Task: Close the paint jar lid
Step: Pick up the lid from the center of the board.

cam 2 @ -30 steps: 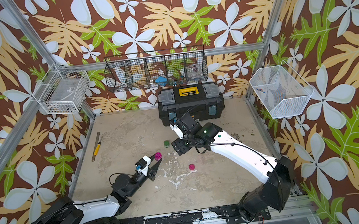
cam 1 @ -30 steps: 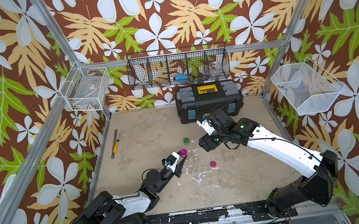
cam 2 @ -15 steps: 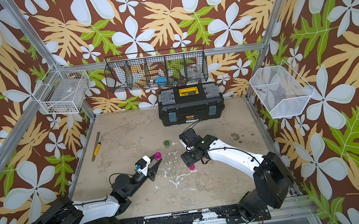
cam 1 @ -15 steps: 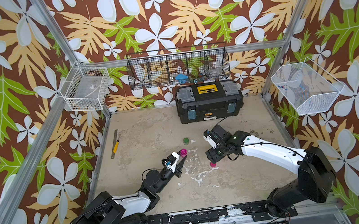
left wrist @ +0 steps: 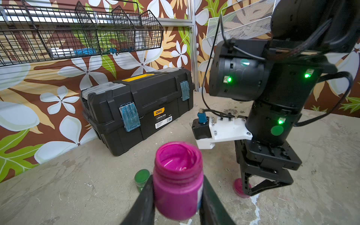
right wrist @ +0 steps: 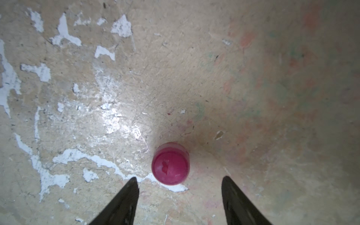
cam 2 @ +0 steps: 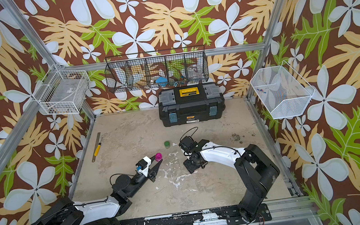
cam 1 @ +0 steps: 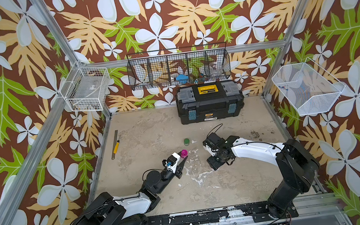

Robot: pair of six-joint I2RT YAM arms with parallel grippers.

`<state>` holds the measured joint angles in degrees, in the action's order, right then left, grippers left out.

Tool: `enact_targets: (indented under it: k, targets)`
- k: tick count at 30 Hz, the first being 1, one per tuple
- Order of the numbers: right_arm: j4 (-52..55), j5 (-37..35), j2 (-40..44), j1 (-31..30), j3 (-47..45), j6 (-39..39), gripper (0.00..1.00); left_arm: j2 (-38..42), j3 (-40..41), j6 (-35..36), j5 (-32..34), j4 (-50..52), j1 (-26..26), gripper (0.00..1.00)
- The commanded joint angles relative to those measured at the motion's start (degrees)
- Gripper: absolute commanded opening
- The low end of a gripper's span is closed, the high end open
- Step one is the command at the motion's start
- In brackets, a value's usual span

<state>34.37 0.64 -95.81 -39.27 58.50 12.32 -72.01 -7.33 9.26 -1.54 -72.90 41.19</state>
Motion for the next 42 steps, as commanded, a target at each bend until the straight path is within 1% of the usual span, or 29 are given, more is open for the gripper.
enact_targets:
  k: [1, 10, 18, 28, 42]
  targets:
    - [-0.53, 0.41, -1.03, 0.01, -0.03, -0.6, 0.66, -0.14, -0.31, 0.06, 0.05, -1.01, 0.03, 0.09]
    - [-1.15, 1.12, -3.63, 0.02, 0.78, -0.8, 0.57, -0.04, -0.29, 0.15, 0.22, -0.95, 0.03, 0.09]
    - [-1.57, 1.47, -5.6, -0.02, 1.79, -0.98, 0.52, -0.01, -0.31, 0.1, 0.32, -0.84, 0.03, 0.09]
    - [-1.39, 1.09, -6.14, -0.04, 2.01, -0.98, 0.44, -0.43, -0.47, 0.15, 0.23, -0.84, 0.03, 0.09]
    - [0.43, 0.32, -4.08, -0.54, 1.86, -0.14, 0.44, -0.58, -0.54, 0.06, 0.18, -0.84, 0.03, 0.09]
